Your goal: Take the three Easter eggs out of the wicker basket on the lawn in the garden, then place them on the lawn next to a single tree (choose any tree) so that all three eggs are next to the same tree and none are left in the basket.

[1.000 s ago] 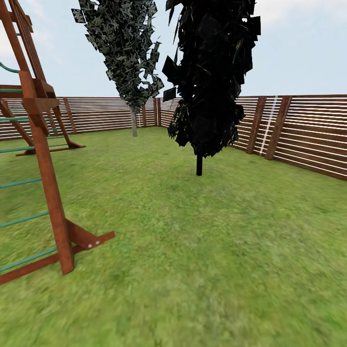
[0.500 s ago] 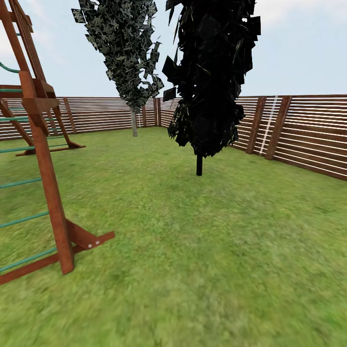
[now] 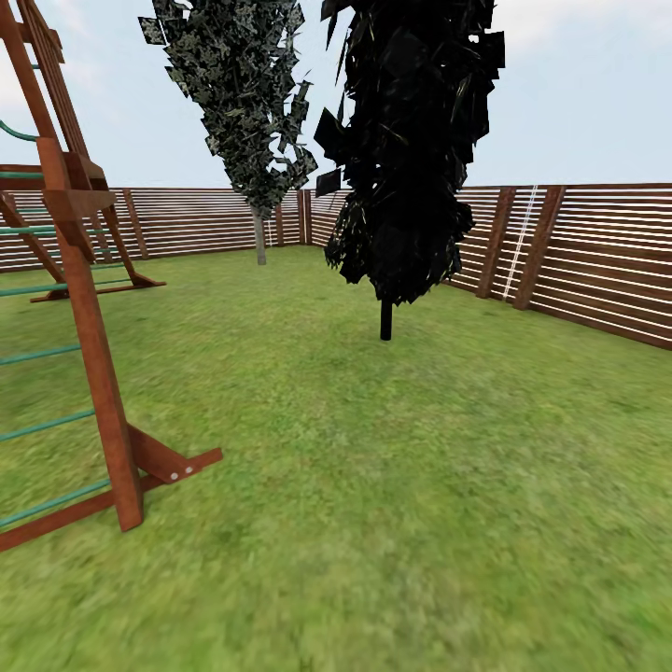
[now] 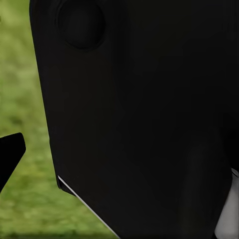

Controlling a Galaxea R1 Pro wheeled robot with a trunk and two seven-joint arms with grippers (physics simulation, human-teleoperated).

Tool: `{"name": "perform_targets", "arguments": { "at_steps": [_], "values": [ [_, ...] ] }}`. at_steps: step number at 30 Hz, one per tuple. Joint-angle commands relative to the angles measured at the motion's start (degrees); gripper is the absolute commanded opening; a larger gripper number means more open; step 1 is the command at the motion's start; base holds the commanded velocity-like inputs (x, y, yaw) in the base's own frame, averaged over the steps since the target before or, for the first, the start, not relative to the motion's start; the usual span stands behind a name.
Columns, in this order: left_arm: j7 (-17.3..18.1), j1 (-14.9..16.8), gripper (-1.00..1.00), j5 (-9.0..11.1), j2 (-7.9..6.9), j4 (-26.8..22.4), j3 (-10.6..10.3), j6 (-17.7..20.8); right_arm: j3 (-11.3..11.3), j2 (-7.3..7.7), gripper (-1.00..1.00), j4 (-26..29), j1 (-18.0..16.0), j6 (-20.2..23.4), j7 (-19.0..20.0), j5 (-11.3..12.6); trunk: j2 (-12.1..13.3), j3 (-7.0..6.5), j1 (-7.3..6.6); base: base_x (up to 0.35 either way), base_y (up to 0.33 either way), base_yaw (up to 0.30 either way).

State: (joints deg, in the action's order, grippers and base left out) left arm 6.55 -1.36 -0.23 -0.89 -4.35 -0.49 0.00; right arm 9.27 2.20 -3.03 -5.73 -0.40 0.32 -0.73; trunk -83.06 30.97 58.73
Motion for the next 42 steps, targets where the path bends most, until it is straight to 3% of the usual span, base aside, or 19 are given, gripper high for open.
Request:
{"name": "perform_targets", "arguments": {
  "at_steps": [1, 42],
  "values": [
    [0.15, -0.05, 1.0, -0.03, -0.04, -0.13, -0.04, 0.0, 0.31, -0.01, 1.0, -0.13, -0.08, -0.04, 0.03, -0.09, -0.02, 0.04, 0.0, 0.0, 0.0, 0.0],
    [0.17, -0.05, 1.0, -0.03, -0.01, -0.13, -0.04, 0.0, 0.31, -0.01, 1.0, -0.13, -0.08, -0.04, 0.03, -0.06, -0.02, 0.04, 0.0, 0.0, 0.0, 0.0]
  ]
}}
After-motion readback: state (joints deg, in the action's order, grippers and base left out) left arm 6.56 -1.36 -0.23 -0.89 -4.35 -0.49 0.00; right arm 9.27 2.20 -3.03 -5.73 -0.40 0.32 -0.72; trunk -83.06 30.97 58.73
